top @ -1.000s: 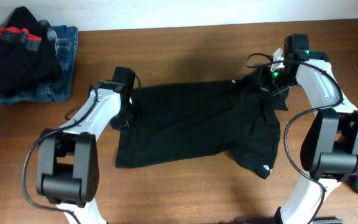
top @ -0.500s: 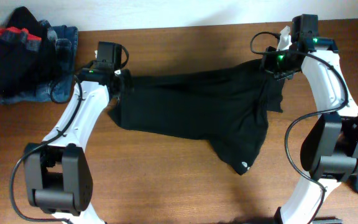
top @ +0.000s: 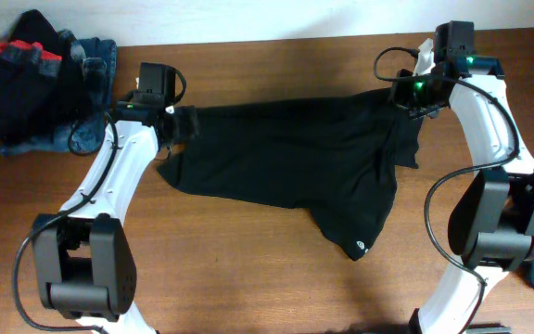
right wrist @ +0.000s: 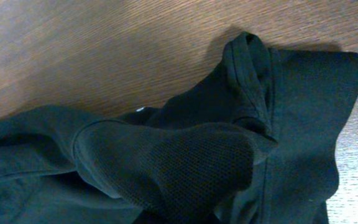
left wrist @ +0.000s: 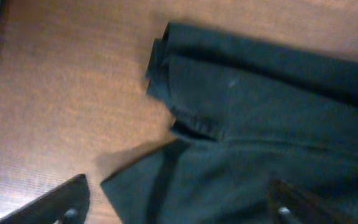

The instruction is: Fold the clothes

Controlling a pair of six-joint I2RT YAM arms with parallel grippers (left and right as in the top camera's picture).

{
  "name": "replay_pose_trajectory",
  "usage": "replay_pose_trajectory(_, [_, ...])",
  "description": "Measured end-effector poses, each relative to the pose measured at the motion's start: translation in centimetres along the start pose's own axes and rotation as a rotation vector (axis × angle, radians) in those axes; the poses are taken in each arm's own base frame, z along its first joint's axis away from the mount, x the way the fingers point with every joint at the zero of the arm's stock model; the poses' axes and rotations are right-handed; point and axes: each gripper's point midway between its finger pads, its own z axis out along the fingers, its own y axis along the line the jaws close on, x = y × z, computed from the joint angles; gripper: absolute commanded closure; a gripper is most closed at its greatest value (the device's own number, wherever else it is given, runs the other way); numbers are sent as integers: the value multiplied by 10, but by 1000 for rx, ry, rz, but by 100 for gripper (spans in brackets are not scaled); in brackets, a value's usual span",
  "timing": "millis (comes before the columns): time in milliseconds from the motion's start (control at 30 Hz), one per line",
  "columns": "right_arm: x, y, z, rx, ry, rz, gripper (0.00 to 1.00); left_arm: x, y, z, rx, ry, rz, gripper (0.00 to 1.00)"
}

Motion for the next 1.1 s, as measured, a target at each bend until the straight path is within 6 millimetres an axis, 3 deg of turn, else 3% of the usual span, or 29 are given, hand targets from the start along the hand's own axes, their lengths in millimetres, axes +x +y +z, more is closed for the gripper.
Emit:
replay_pose_trajectory(300, [-3,1,0,-3,-12,-4,96,33,7,0,-16,132,15,4])
replay_pose_trajectory(567, [-4,1,0,-4,-17,-7,95,93,9,35,3,323,19,4])
replay_pose_trajectory(600, [-4,1,0,-4,-18,-6,90,99,10,38,0,342,20,4])
replay_pose_trajectory(633, [-4,1,0,-4,-17,-6,78,104,11,40,-1,356,20,4])
replay_pose_trajectory(733, [-4,1,0,-2,-18,-4,28,114,13,44,-6,381,21,4])
replay_pose_trajectory(833, [-2,0,0,1,-9,1,5,121,16,45,-18,395,23,3])
replay_pose_trajectory(967, [7,-4,0,22,28,10,5,125,21,46,-36,404,26,3])
replay_pose_trajectory(1033, [16,-9,-3,51,63,22,11,125,21,47,-39,403,27,3])
replay_pose_trajectory(1100, [23,-12,-7,75,98,34,24,125,21,47,-40,402,27,4])
